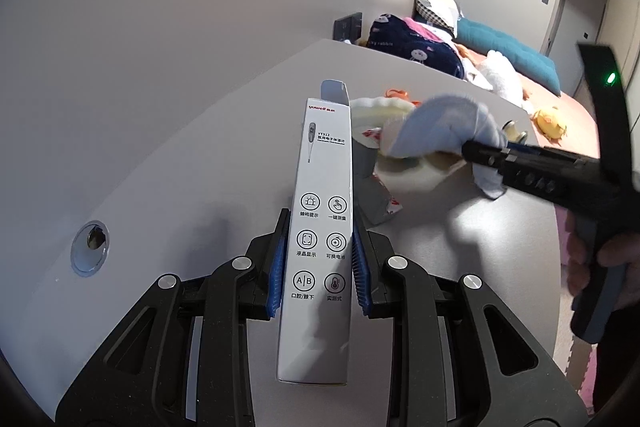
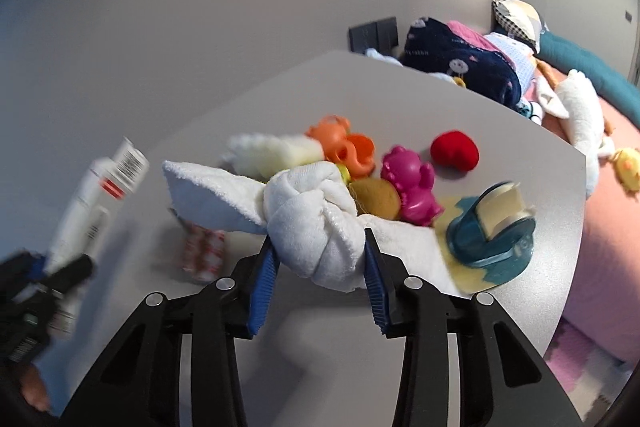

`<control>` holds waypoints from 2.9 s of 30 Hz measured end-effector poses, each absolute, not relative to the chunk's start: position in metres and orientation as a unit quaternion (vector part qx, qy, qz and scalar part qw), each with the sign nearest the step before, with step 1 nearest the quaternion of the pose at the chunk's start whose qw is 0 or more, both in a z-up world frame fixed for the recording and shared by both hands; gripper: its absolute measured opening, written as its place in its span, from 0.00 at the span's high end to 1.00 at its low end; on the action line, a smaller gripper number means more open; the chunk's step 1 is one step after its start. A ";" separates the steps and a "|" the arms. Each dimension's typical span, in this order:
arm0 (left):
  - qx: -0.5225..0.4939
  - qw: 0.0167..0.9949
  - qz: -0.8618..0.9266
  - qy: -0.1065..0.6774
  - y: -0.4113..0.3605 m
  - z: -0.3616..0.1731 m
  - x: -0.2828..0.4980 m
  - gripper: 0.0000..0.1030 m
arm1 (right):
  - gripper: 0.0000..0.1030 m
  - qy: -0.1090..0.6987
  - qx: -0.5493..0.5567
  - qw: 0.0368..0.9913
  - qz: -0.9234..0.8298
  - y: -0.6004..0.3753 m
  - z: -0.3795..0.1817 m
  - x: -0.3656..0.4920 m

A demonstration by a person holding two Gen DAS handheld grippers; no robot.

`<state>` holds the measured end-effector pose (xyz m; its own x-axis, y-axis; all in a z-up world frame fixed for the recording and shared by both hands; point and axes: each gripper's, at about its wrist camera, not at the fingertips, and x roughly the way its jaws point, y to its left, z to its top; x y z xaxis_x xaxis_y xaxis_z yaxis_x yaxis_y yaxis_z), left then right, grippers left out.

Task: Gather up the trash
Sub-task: 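Grasp the white towel knot with the right gripper and lift it, then carry the box and towel to the trash bin and release both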

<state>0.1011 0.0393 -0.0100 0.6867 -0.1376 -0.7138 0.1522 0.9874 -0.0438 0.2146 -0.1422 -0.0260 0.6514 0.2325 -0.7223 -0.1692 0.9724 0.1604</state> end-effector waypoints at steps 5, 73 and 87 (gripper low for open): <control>0.012 0.922 -0.086 0.378 0.035 -0.001 0.093 0.73 | 0.59 0.376 0.050 0.917 0.122 -0.143 0.005 0.202; 0.092 0.868 -0.293 0.389 -0.210 0.002 0.022 0.73 | 0.57 0.351 0.150 0.921 -0.074 -0.383 0.010 0.037; 0.097 0.866 -0.282 0.401 -0.225 -0.014 0.028 0.08 | 0.33 0.353 0.170 0.910 -0.139 -0.416 -0.009 0.035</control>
